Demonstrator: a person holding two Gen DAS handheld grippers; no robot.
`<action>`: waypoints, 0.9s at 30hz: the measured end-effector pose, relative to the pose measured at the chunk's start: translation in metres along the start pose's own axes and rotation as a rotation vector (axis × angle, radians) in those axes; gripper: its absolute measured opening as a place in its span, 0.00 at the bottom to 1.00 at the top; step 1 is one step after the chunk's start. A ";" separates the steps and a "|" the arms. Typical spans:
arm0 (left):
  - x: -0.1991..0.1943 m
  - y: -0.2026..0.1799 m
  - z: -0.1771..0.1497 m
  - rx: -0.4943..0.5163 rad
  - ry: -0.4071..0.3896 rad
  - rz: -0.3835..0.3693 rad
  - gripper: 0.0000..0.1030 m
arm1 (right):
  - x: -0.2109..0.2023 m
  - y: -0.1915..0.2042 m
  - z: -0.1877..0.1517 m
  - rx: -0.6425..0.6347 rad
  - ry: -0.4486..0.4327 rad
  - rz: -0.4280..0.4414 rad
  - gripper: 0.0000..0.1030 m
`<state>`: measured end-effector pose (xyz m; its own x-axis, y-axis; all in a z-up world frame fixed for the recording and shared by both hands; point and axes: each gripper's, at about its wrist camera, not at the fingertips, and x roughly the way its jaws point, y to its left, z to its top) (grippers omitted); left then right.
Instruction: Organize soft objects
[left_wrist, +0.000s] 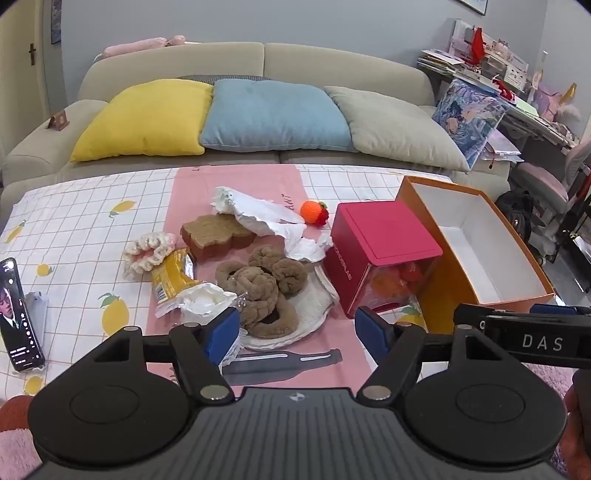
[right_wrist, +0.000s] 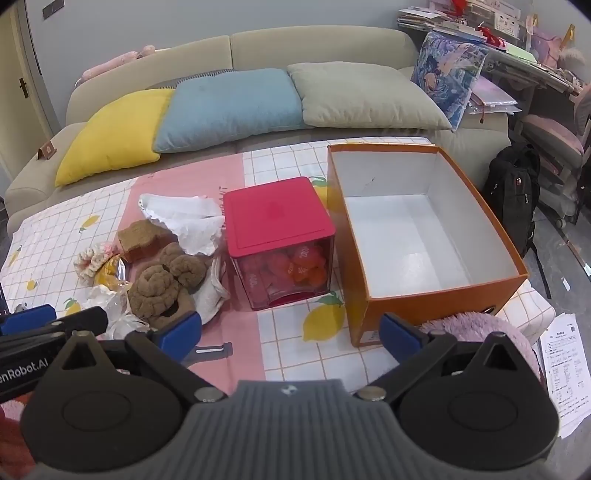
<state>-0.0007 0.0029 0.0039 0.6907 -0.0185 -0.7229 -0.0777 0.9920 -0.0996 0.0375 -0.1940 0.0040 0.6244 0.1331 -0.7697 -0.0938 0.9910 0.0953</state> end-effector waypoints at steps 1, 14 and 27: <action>0.000 0.000 0.000 0.000 0.000 -0.002 0.81 | 0.000 0.000 0.000 -0.001 0.001 -0.002 0.97; 0.004 0.000 0.000 0.007 0.017 0.000 0.79 | 0.002 0.000 0.000 -0.003 0.014 -0.006 0.97; 0.005 -0.001 -0.002 0.022 0.026 0.009 0.79 | 0.004 0.001 -0.001 -0.009 0.022 -0.009 0.97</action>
<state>0.0013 0.0014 -0.0012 0.6708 -0.0124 -0.7416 -0.0678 0.9946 -0.0780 0.0389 -0.1929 0.0004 0.6077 0.1234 -0.7845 -0.0947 0.9921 0.0827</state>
